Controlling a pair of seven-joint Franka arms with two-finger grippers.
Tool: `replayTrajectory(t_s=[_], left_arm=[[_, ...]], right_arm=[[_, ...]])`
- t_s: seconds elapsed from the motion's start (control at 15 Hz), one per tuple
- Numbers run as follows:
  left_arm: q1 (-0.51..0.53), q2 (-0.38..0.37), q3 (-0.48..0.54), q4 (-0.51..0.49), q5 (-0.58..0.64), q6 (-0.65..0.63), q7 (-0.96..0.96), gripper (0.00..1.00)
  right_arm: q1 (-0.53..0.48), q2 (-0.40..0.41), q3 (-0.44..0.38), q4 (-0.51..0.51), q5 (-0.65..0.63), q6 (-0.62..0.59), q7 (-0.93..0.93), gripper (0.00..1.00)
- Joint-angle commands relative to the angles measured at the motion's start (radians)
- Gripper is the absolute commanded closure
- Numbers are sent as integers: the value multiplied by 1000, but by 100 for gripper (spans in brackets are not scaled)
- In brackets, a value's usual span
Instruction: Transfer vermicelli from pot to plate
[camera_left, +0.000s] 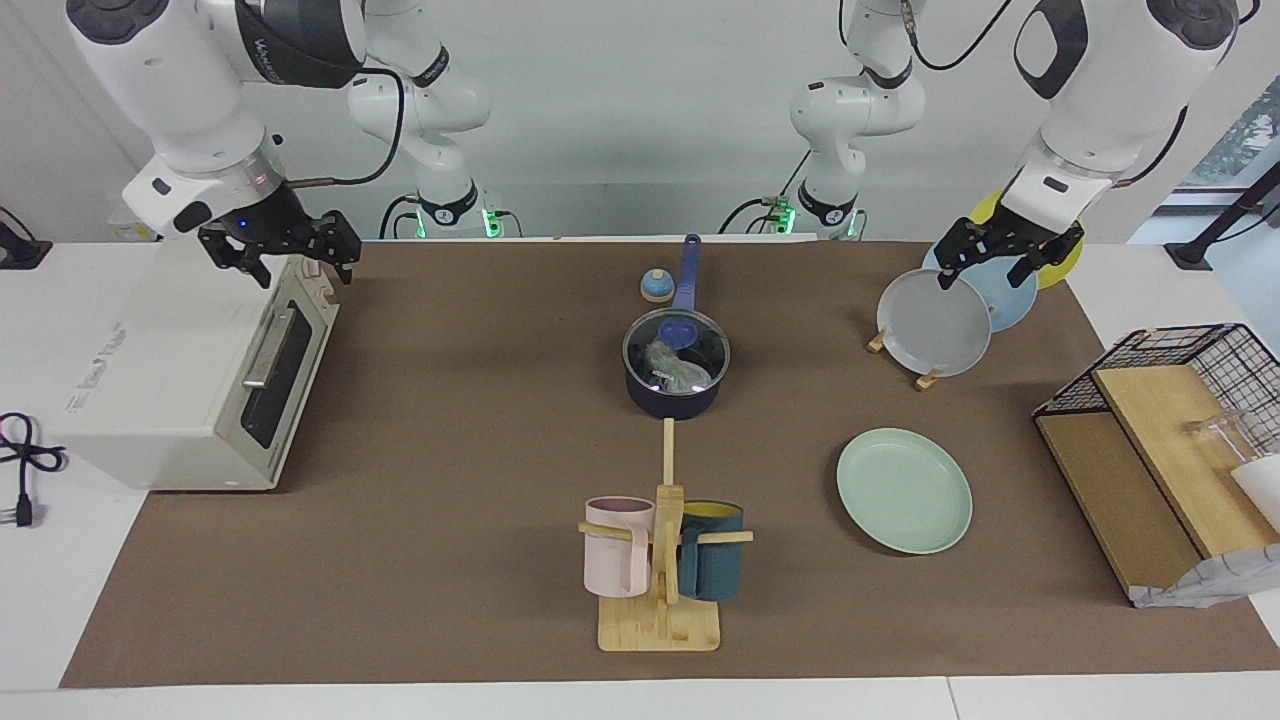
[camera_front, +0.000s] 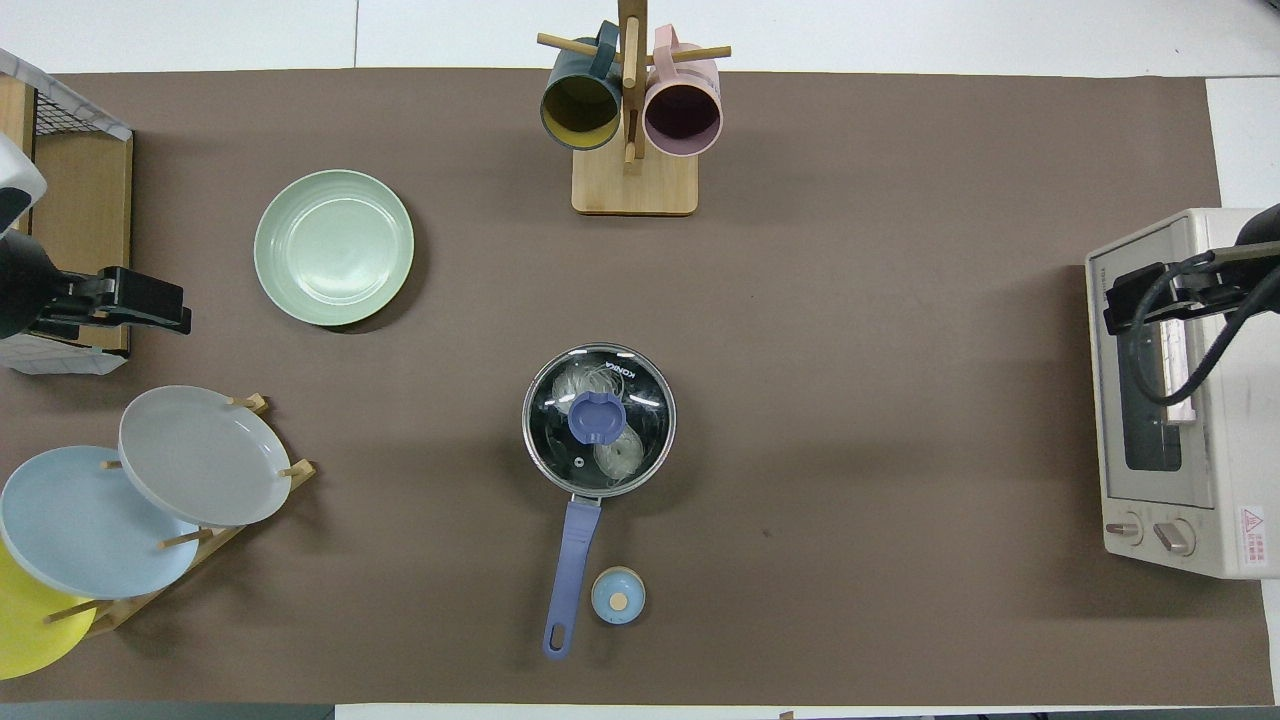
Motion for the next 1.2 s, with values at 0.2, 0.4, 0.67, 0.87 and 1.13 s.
replayTrajectory(t_s=[0.2,0.4,0.67,0.87,1.13], left_arm=[[10,-25,-2,-24,-12,2,-6,0],[10,-25,-2,-24,-12,2,-6,0],[10,-25,-2,-24,-12,2,-6,0],[10,-25,-2,-23,-12,2,-6,0],[10,-25,-2,-24,-12,2,-6,0]], right_arm=[[-4,12,4,22,19,-17,-12,0],[-2,12,8,22,22,-15,-2,0],[43,23,11,22,53,0,61,0],[162,35,11,22,54,28,194,0],[350,148,18,87,76,103,438,0]])
